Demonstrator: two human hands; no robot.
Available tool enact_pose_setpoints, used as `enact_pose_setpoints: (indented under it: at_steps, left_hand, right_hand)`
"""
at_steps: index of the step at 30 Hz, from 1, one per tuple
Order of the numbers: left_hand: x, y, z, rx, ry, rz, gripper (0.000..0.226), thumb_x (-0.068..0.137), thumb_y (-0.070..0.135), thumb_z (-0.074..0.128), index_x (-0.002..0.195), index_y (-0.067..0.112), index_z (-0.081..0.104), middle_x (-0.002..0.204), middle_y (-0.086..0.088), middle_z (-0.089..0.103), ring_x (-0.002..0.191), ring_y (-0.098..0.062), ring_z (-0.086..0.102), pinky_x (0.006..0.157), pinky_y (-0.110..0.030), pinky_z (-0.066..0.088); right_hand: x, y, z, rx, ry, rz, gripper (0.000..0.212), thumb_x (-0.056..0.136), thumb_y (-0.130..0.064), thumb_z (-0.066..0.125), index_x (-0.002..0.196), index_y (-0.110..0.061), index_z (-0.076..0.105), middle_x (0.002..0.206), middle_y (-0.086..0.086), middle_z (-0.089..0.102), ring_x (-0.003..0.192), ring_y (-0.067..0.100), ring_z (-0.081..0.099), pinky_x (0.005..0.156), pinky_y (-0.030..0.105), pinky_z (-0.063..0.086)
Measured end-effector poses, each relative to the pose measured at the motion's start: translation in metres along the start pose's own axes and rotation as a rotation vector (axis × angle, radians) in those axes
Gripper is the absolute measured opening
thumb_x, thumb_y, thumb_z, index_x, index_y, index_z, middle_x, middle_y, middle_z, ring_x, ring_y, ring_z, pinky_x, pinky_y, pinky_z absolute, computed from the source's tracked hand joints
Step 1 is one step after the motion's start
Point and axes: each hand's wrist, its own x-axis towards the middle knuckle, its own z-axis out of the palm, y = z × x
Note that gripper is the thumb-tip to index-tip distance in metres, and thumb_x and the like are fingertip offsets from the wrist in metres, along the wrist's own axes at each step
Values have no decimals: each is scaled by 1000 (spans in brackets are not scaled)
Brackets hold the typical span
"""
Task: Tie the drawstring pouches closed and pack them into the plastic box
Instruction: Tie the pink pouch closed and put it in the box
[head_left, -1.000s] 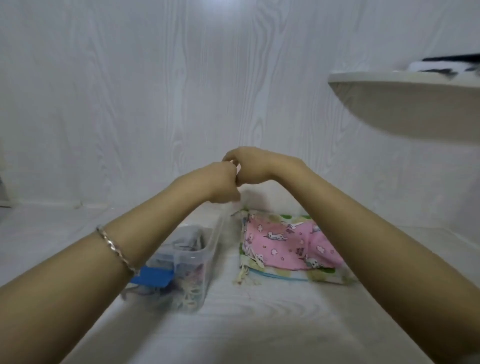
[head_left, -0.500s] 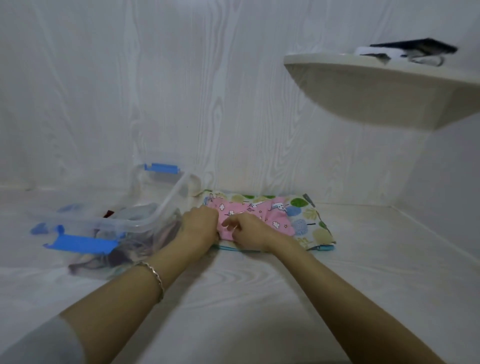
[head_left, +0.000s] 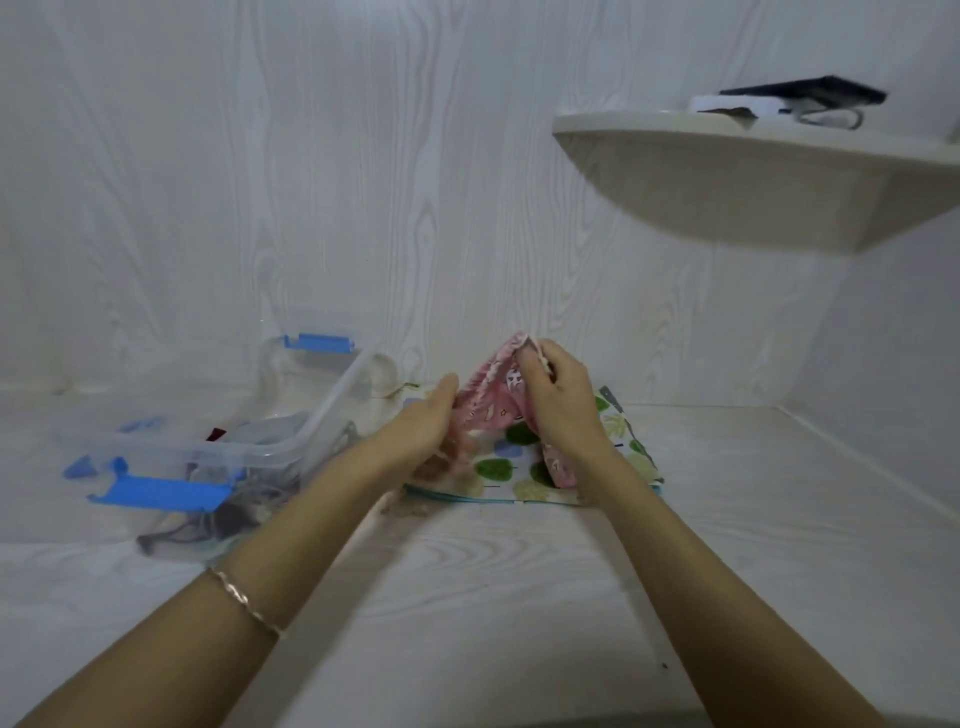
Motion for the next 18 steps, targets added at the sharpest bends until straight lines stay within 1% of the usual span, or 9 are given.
enact_pose_setpoints:
  at_steps: [1,3,6,8,9,11,12,15,18]
  left_hand:
    - [-5,0,1,-91,-145,-132,82,94,67,21,98,-3,64,92,-20,71,66,-25,62,52,-27,50]
    - [-12,0,6,-325,-252,-231,84,89,72,20,109,-1,56,90,-20,70,68,-24,64,49,-26,51]
    - [-17,3,16,-626,-167,-148,59,97,60,25,101,10,56,68,-9,72,59,-17,68,54,-27,50]
    - [-17,4,19,-721,-28,-103,47,100,49,32,98,12,59,76,-7,71,62,-14,66,43,-22,46]
    - [-17,3,19,-704,39,-65,43,102,45,34,99,12,62,82,-5,70,70,-14,65,45,-22,44]
    - [-19,2,17,-609,163,32,44,103,42,31,103,18,68,91,1,70,87,-11,60,60,-22,42]
    - [-20,4,16,-593,209,95,46,103,43,28,102,22,70,93,4,70,90,-9,60,64,-22,42]
    - [-34,17,12,-629,267,264,52,104,43,23,90,24,71,88,4,71,76,-1,64,61,-17,47]
    - [-41,25,10,-560,292,362,54,104,42,23,90,26,72,91,2,71,82,-6,64,66,-22,43]
  right_hand:
    - [2,-6,-8,10,-8,6,39,102,-31,45,76,-2,47,66,6,36,55,11,33,50,25,29]
    - [2,-12,-21,8,-48,9,43,104,-33,41,77,0,49,64,8,36,56,16,33,53,28,28]
    - [-6,-18,-35,47,-150,56,44,103,-41,39,79,-10,61,70,16,60,66,23,53,64,35,45]
    - [-14,-20,-43,61,-220,108,44,102,-45,39,83,-18,68,84,15,72,78,26,65,77,43,53]
    - [-19,-21,-47,61,-243,136,43,102,-45,38,86,-21,70,86,10,75,82,22,69,80,41,54]
    - [-24,-19,-53,80,-233,184,43,101,-45,39,94,-19,72,91,5,76,88,19,72,83,37,55]
    - [-25,-15,-55,108,-192,207,43,101,-46,40,97,-17,73,94,7,76,92,22,72,87,40,55]
    - [-23,-8,-61,263,-71,266,45,98,-46,47,101,-10,73,105,19,72,105,38,66,98,58,48]
    - [-23,-10,-60,337,-7,277,41,99,-41,48,100,-11,74,104,15,74,105,32,68,97,50,51]
